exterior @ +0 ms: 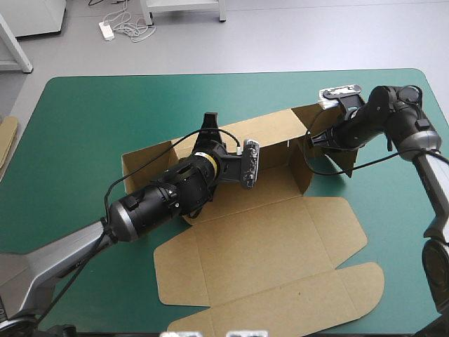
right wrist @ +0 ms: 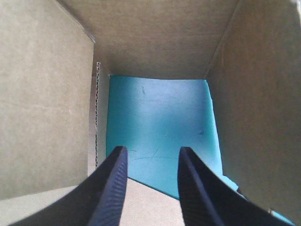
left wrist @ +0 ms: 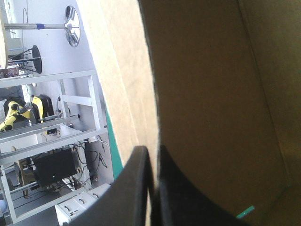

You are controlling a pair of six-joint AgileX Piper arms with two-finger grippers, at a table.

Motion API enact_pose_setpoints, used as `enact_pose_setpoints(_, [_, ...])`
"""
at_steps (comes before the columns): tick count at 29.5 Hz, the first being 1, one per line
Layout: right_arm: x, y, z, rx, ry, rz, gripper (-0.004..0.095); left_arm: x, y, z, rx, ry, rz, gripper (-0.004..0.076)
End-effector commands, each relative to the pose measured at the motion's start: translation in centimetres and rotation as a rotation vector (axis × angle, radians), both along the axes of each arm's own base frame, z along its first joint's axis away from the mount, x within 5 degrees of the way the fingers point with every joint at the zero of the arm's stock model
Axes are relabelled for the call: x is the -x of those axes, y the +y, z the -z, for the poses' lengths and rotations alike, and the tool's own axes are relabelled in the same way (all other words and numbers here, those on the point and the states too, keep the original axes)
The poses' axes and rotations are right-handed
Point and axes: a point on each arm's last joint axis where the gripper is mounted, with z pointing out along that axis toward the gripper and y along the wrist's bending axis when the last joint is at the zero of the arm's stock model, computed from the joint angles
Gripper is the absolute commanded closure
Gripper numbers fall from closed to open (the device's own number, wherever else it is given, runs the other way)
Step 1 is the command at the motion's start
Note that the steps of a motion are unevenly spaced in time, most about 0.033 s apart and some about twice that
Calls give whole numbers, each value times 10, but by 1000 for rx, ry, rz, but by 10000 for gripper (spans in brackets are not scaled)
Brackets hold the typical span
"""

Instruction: Fold the box

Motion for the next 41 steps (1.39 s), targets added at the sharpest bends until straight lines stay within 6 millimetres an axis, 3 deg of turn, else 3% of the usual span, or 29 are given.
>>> enact_pose_setpoints(1, [9,-1,-29,-23,-114,-4,575,8,3,-12,48,14,-13,733])
enact_pose_setpoints(33, [8,1,-24,-26,-117,-34,575,8,4,-12,46,25,-35,733])
enact_pose_setpoints(41, [12,-2,-58,-31,-196,3,575,8,5,-11,44,24,-37,733])
